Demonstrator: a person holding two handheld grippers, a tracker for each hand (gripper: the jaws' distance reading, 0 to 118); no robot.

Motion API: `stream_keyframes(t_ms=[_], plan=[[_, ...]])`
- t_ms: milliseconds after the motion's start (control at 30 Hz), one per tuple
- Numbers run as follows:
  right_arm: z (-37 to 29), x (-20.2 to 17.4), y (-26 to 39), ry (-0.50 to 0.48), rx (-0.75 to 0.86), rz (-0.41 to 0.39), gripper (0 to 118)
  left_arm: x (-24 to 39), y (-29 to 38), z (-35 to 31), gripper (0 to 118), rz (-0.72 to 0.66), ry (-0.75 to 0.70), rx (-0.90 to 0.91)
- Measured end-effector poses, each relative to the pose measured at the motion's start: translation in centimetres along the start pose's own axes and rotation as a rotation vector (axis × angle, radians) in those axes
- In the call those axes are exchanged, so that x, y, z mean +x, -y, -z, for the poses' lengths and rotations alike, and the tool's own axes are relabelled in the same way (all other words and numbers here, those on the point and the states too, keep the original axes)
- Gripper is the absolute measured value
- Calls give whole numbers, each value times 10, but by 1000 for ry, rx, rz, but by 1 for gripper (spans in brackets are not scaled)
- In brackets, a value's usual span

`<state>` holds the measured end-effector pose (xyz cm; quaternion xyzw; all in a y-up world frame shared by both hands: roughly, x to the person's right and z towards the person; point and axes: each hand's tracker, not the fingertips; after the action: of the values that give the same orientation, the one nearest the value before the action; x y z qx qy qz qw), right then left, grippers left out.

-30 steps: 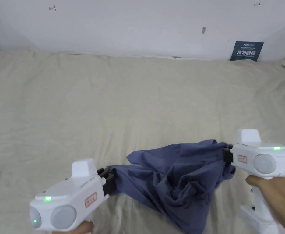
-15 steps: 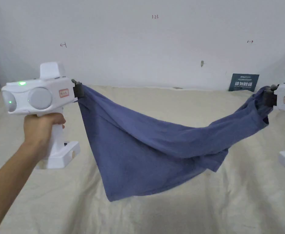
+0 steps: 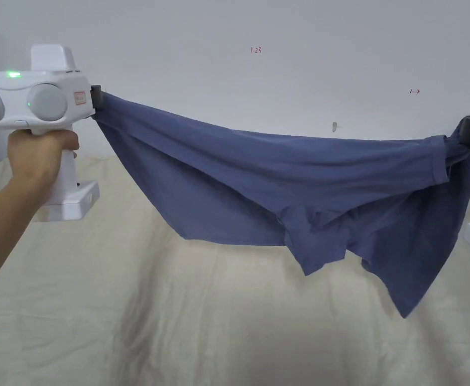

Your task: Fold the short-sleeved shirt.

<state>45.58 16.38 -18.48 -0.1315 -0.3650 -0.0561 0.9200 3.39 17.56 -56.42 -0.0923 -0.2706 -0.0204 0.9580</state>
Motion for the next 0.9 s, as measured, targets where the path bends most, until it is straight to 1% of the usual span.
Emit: stream_keyframes(t_ms=[67,200,367,433,500,600,667,800,900], plan=[[3,-2,15,-3,-20,4,4,-7,18,6,3,-6,-1,-25],[10,-9,60,-10,-85,-39,4,-14,65,8,3,17,-10,-96],[7,-14,139,-29,-203,-34,4,-27,145,-19,3,11,2,-219],[1,-15,175,-19,-257,-28,4,-33,182,-37,3,26,-3,-270],[-8,-11,211,-17,-313,-11,4,-40,218,-57,3,32,-1,-337],[-25,-3,263,-1,-399,57,4,-51,270,-88,3,15,-23,-435],[-42,2,295,16,-450,87,4,-58,303,-109,3,13,-33,-497],[-76,10,342,40,-539,145,4,-64,351,-148,3,24,-55,-582],[-96,19,367,46,-558,142,4,-73,381,-168,3,38,-64,-622]])
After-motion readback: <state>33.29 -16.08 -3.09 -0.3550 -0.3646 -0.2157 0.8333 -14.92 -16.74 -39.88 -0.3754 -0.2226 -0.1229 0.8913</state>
